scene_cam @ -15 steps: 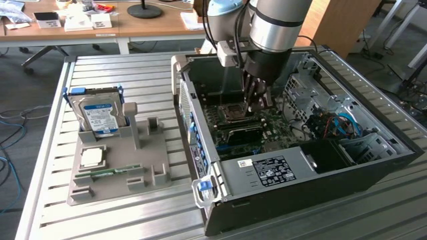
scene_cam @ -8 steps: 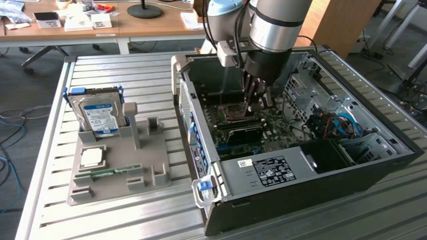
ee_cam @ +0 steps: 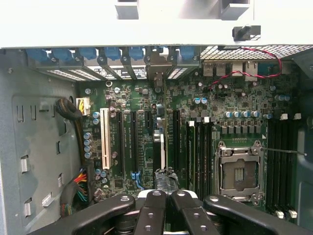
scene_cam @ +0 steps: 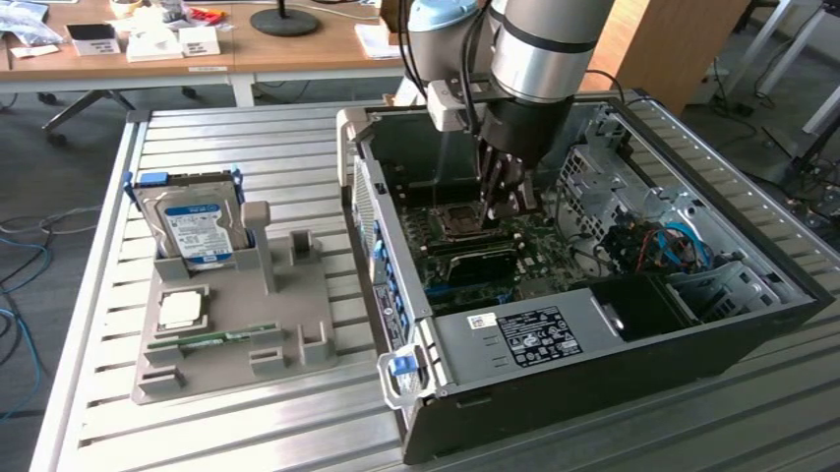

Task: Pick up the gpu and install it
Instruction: 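Press down on the gpu until it lock into place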

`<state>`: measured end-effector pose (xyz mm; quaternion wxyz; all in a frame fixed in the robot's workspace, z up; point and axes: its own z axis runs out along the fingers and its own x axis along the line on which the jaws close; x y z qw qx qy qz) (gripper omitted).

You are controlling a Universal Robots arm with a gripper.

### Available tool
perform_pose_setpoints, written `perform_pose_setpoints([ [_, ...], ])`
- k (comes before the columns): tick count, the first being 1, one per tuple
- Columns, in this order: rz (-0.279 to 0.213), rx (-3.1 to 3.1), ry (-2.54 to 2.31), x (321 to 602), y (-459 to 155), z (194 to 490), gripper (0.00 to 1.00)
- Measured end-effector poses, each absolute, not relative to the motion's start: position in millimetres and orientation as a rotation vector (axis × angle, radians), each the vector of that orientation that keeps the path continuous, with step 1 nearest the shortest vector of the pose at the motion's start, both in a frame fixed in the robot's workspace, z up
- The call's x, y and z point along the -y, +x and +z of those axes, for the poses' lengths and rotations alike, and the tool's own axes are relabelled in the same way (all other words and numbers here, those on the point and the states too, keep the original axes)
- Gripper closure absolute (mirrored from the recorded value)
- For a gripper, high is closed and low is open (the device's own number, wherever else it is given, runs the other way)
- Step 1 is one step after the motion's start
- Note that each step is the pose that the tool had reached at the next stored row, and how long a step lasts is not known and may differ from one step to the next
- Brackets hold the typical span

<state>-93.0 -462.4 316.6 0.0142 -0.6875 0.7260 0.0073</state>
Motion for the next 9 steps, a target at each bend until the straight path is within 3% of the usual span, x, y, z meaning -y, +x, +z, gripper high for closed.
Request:
perform_pose_setpoints([
  [9,0.023,-2.26,-2.141,462.4,-92.9,312.7,0.89],
])
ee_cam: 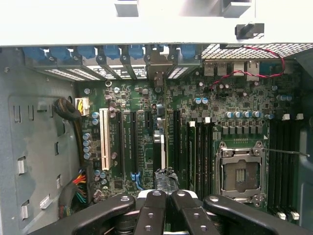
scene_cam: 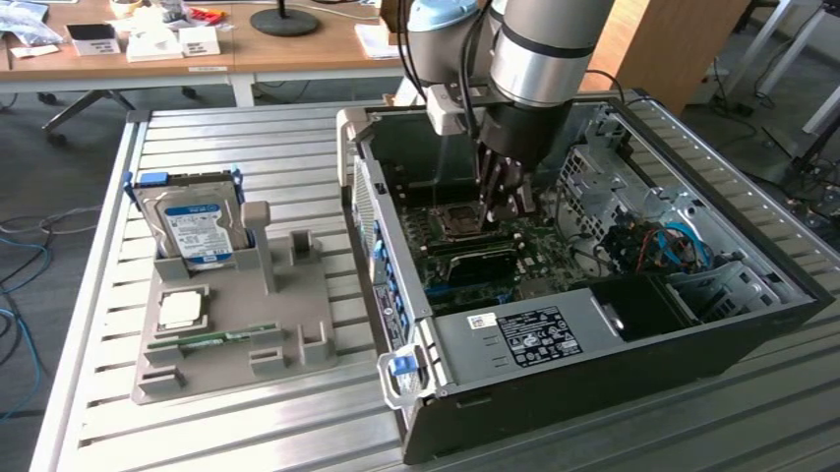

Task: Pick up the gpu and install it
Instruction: 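Press down on the gpu until it lock into place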

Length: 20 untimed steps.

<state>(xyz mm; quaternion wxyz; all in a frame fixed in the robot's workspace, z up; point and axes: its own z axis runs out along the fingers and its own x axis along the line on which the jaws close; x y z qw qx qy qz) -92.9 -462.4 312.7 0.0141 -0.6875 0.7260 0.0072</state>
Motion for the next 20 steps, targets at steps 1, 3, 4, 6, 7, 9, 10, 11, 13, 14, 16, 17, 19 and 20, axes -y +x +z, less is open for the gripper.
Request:
perform_pose_setpoints([
  [1,0.023,-2.26,-2.141,462.4,-92.9,312.6,0.89],
  [3,0.023,-2.26,-2.141,462.4,-92.9,312.6,0.89],
  [4,0.023,-2.26,-2.141,462.4,-92.9,312.6,0.89],
  [6,0.023,-2.26,-2.141,462.4,-92.9,312.5,0.89],
  [7,0.023,-2.26,-2.14,462.4,-92.9,312.2,0.89],
  [9,0.023,-2.26,-2.14,462.4,-93.0,311.0,0.89],
  [10,0.023,-2.26,-2.141,462.4,-92.9,310.2,0.89],
  [11,0.023,-2.26,-2.141,462.4,-92.9,309.2,0.89],
  [13,0.023,-2.26,-2.141,462.4,-92.9,307.8,0.89],
  [14,0.022,-2.26,-2.141,462.4,-92.9,307.8,0.89],
  [16,0.022,-2.26,-2.141,462.4,-92.9,307.8,0.89],
  [17,0.022,-2.26,-2.141,462.4,-93.0,307.8,0.89],
  [19,0.023,-2.26,-2.141,462.4,-92.9,307.7,0.89],
  [20,0.023,-2.26,-2.141,462.4,-92.9,307.7,0.89],
])
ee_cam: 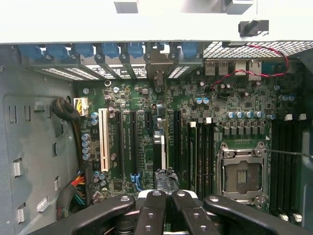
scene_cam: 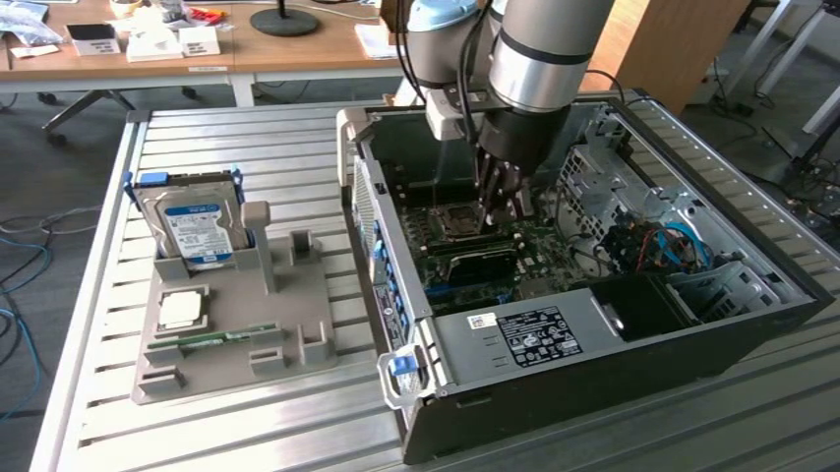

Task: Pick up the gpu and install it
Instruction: 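Press down on the gpu until it lock into place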

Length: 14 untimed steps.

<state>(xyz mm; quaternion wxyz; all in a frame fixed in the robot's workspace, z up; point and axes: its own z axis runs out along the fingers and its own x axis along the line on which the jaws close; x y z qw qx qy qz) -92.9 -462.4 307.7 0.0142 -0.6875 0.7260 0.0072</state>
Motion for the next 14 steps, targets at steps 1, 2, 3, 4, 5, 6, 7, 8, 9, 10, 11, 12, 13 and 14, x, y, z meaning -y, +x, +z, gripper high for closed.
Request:
perform_pose_setpoints([
  [1,0.023,-2.26,-2.14,462,-93,307,0.89],
  [2,0.023,-2.26,-2.14,462,-93,306,0.89],
  [3,0.023,-2.26,-2.14,462,-93,306,0.89],
  [4,0.023,-2.26,-2.141,462,-93,304,0.89],
  [5,0.023,-2.26,-2.14,462,-93,303,0.89],
  [6,0.023,-2.26,-2.14,462,-93,302,0.89],
  [7,0.023,-2.26,-2.14,462,-93,300,0.89],
  [8,0.023,-2.26,-2.14,462,-93,299,0.89],
  [9,0.023,-2.26,-2.141,462,-93,297,0.89],
  [10,0.023,-2.26,-2.141,462,-93,296,0.89],
  [11,0.023,-2.26,-2.141,462,-93,295,0.89],
  [12,0.023,-2.26,-2.141,462,-93,295,0.89],
  [13,0.022,-2.26,-2.141,462,-93,295,0.89],
  [14,0.022,-2.26,-2.141,462,-93,295,0.89],
])
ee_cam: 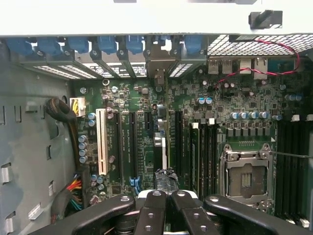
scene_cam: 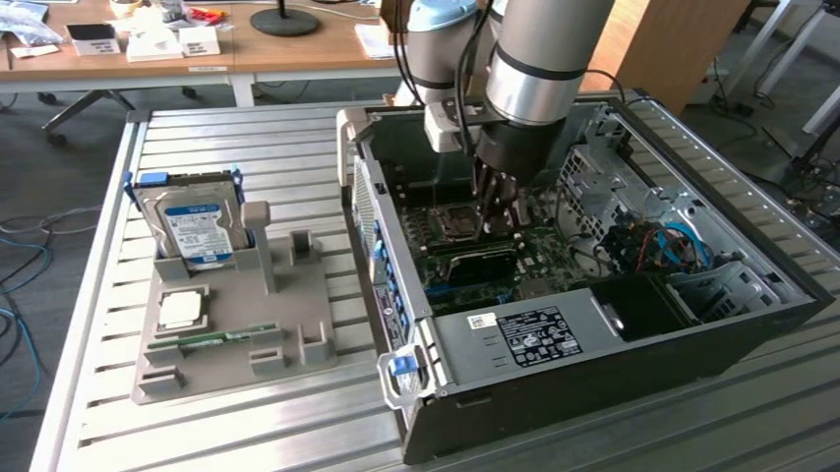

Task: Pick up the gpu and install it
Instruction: 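Press down on the gpu until it lock into place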

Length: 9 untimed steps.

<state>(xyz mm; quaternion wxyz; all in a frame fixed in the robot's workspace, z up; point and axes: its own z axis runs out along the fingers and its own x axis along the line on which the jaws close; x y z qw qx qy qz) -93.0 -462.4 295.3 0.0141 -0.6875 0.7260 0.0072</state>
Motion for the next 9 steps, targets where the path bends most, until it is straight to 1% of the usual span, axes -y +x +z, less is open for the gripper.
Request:
perform_pose_setpoints([
  [9,0.023,-2.26,-2.14,456.3,-95.4,292.6,0.89],
])
